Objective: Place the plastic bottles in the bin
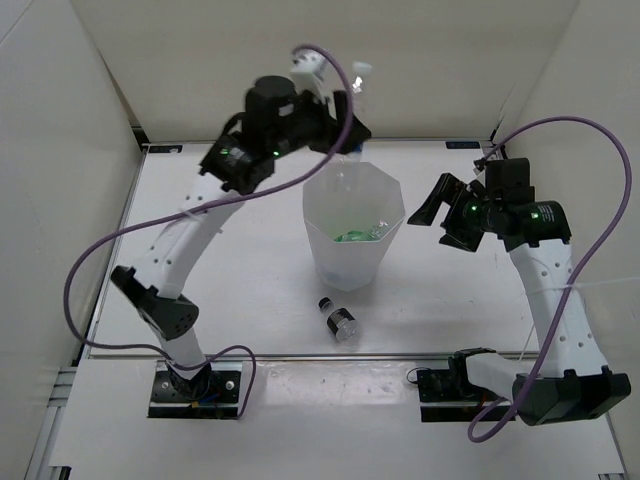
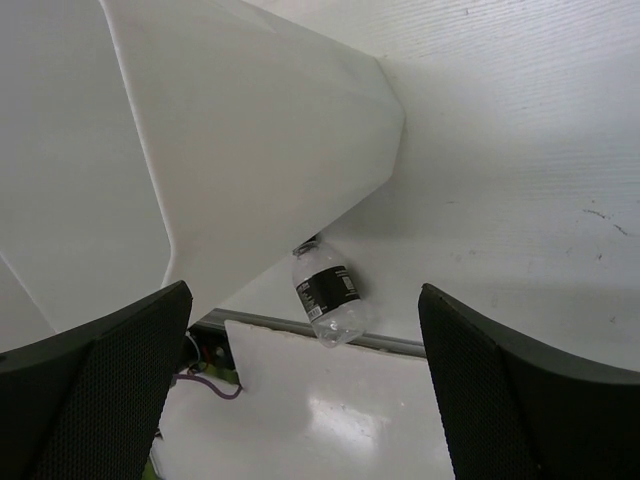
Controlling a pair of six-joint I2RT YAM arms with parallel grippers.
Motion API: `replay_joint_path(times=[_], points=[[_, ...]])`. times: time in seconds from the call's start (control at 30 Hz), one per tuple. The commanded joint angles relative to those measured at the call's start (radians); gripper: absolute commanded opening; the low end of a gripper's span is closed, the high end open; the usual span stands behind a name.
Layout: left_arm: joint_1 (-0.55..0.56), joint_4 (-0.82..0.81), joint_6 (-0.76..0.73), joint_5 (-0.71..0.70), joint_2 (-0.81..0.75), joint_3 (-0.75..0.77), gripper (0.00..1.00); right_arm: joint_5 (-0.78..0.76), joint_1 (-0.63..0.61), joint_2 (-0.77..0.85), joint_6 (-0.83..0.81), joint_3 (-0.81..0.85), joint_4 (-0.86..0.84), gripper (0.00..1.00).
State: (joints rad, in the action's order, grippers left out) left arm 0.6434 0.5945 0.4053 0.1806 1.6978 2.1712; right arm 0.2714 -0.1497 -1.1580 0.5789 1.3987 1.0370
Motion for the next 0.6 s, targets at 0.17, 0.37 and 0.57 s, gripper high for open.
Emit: replay_joint_path(times=[0.17,0.37,0.57], points=[[0.130,0.045,-0.085,-0.095,-0.044,-0.007,1.00,-0.052,0.006,0.087,-0.005,-0.089,-0.018,0.99],[0.144,0.045,-0.099,-0.281,-0.136,0.039,1.00,0.035,-0.008,0.231,-0.052,-0.229,-0.124,0.98],[0.010,0.056,-0.066,-0.570,-0.334,-0.244,1.00,-0.081,-0.181,0.642,-0.148,-0.610,-0.396,1.00]])
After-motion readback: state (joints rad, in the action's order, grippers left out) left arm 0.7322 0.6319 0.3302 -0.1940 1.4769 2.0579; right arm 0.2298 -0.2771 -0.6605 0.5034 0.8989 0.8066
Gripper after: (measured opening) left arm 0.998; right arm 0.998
